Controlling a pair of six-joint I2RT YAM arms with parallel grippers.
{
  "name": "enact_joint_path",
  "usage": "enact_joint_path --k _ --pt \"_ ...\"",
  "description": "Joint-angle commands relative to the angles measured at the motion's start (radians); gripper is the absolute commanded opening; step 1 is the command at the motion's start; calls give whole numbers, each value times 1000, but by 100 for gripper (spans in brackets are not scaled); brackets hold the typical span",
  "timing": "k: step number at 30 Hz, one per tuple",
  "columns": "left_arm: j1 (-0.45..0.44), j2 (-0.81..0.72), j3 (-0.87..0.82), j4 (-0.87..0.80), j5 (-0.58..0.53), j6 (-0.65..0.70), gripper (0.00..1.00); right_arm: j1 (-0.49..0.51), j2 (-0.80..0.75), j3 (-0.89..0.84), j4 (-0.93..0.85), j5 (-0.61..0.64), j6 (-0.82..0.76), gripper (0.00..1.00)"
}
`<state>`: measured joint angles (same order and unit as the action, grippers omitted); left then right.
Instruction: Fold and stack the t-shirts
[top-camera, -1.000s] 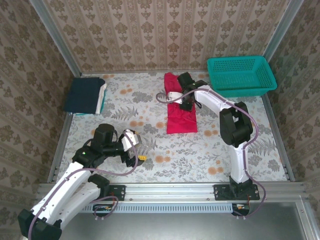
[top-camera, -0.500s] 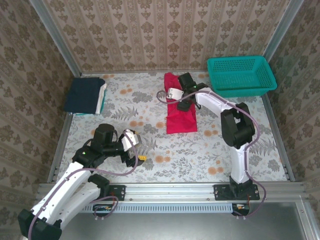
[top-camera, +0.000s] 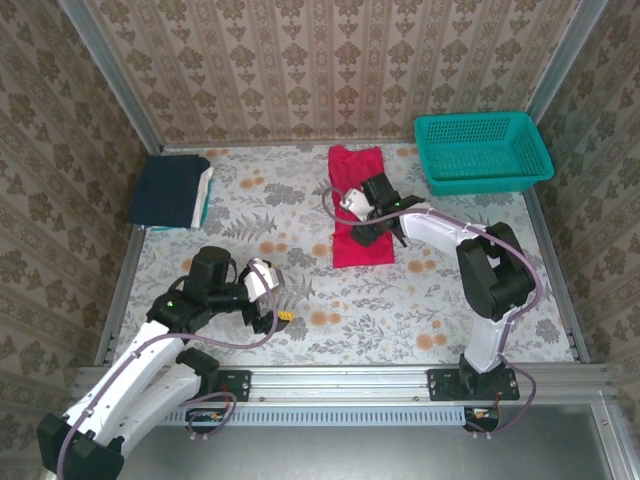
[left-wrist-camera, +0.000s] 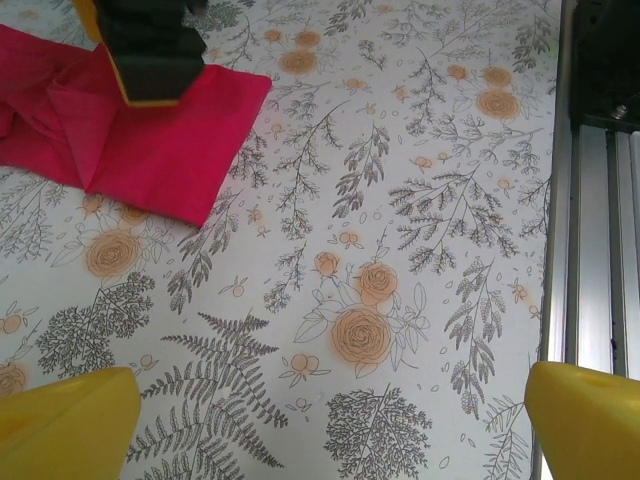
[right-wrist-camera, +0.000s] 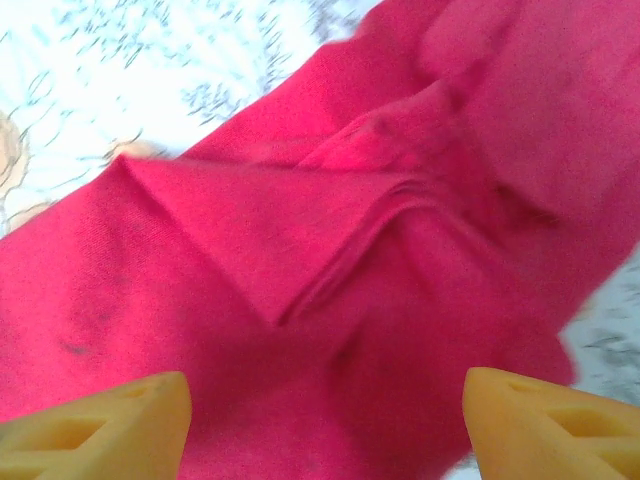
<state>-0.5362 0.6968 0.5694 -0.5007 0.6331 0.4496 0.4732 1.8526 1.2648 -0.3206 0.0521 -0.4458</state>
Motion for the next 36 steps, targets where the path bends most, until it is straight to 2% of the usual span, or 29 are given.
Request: enact_joint_path --k 1,2,6,15,21,24,27,29,32,34,36 --pt "1 3 7 11 27 1 100 12 41 11 37 3 49 73" --pt "1 1 7 9 25 1 100 10 56 21 44 10 45 71" --pt "1 -4 3 1 18 -3 100 10 116 87 31 14 33 55" --pt "1 -16 0 -1 16 -3 100 9 246 279 -14 12 23 54" --pt "1 -16 2 4 16 -12 100 7 309 401 -28 18 43 60" --pt "1 -14 1 18 -32 -43 100 7 306 422 -27 30 83 63" --pt "1 1 13 35 -102 -129 100 -1 255 383 -9 54 155 73" --pt "1 16 20 57 -157 -200 100 -8 199 331 13 86 227 89" --pt "-1 37 8 123 -144 -256 100 -28 109 236 38 129 371 99" --pt "-2 48 -4 168 -135 -272 100 -45 46 167 45 132 474 99" --pt "-5 60 -11 201 -130 -284 100 -65 -12 97 47 68 558 91"
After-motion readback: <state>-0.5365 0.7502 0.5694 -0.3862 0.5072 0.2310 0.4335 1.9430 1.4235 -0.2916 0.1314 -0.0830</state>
